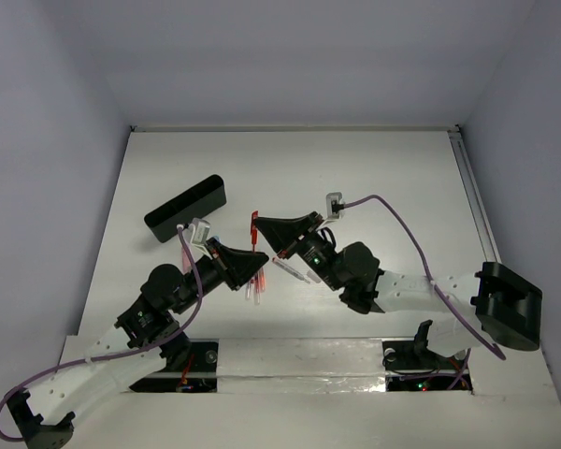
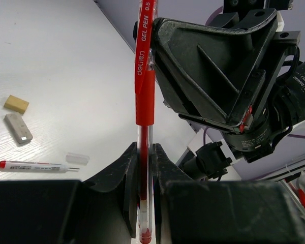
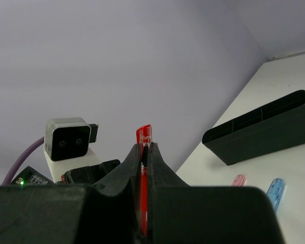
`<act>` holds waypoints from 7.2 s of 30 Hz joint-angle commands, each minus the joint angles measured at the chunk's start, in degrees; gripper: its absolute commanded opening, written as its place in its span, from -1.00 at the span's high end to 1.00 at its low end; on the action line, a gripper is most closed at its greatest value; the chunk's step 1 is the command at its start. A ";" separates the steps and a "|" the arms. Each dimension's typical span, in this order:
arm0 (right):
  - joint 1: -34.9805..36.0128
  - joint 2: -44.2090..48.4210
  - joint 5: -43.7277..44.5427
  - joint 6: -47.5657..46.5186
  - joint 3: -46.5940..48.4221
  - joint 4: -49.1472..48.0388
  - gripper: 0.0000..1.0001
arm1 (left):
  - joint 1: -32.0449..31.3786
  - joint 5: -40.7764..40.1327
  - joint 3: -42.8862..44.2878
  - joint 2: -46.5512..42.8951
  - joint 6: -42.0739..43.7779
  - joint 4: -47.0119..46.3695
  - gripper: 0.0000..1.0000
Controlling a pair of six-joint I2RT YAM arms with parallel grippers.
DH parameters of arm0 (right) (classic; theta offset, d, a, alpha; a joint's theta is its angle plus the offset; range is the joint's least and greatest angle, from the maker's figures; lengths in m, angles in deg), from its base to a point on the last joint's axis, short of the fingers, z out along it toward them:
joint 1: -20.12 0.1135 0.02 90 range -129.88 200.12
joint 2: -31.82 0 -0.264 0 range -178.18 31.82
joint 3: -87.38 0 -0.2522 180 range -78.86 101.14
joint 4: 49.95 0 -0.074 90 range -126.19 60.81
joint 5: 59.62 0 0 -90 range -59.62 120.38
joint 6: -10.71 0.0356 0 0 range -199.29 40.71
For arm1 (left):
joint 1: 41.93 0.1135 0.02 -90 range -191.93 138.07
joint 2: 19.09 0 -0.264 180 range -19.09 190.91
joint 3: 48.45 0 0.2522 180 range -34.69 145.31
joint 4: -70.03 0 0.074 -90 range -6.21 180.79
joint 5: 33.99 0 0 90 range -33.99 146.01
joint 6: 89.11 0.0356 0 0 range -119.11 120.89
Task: Sort the stationery into containers
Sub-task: Close the pen cap on the pen, then place the pen in the storage box, then move the pen to the center of the board.
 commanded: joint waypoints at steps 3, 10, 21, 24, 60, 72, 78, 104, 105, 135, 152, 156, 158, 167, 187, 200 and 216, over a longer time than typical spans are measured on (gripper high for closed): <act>1.35 -0.19 2.59 -3.10 -0.13 -5.43 1.00 | 0.06 -1.94 2.59 -0.33 0.54 -2.82 1.00; 1.35 -0.01 2.42 -3.19 -0.39 -4.64 1.00 | 0.06 -2.29 3.55 0.02 1.15 -2.64 1.00; 1.88 0.61 0.75 -2.84 -0.13 -0.95 1.00 | 0.06 -2.82 7.24 1.51 3.70 -0.88 1.00; 1.88 0.61 0.31 -2.40 -0.21 -0.07 1.00 | 0.06 -2.55 8.04 2.12 4.23 -0.71 1.00; 1.88 8.69 -5.75 1.29 0.84 16.53 -0.27 | 0.06 -1.76 10.41 1.25 6.95 2.37 1.00; 1.88 11.68 -8.48 -5.47 2.68 18.99 -0.37 | 0.06 0.35 7.51 -0.24 4.84 3.25 1.00; 1.88 9.22 -11.90 -10.31 10.23 27.87 -0.52 | 0.06 2.72 5.67 -0.25 3.79 2.20 1.00; 1.88 6.49 -8.83 -10.66 11.74 27.61 0.28 | 0.06 4.30 5.58 -1.12 4.75 2.46 1.00; 1.88 6.58 -8.83 -10.58 11.74 27.79 0.26 | 0.06 4.30 5.58 -1.12 4.75 2.55 1.00; -7.69 -13.09 -17.08 -13.65 32.01 25.95 1.00 | 0.06 -25.73 33.34 -9.73 11.26 42.00 -0.44; -8.75 -54.84 -26.32 -13.56 73.68 24.88 1.00 | -2.30 -48.33 27.91 -17.65 19.25 32.70 0.99; -8.75 -62.49 -25.36 -13.74 84.05 27.78 1.00 | -2.92 -51.51 21.85 -19.31 19.96 28.58 0.88; -8.75 -66.00 -24.57 -13.83 88.72 28.40 1.00 | -2.92 -50.11 21.40 -19.23 21.53 27.86 0.79; -8.75 -74.19 -20.96 -15.23 100.23 29.29 1.00 | -2.92 -46.24 20.96 -16.33 21.54 26.89 0.68; -9.81 -81.83 -15.77 -17.08 105.61 28.32 1.00 | 4.99 -36.40 19.90 -12.55 24.09 24.17 0.69; -9.81 -80.43 -20.61 -16.20 101.13 27.62 0.41 | 6.48 -34.28 19.82 -11.93 24.53 23.46 0.69; -9.28 -65.67 -23.25 -16.38 82.24 21.82 -0.63 | 7.01 -34.28 20.43 -11.32 24.88 23.29 0.70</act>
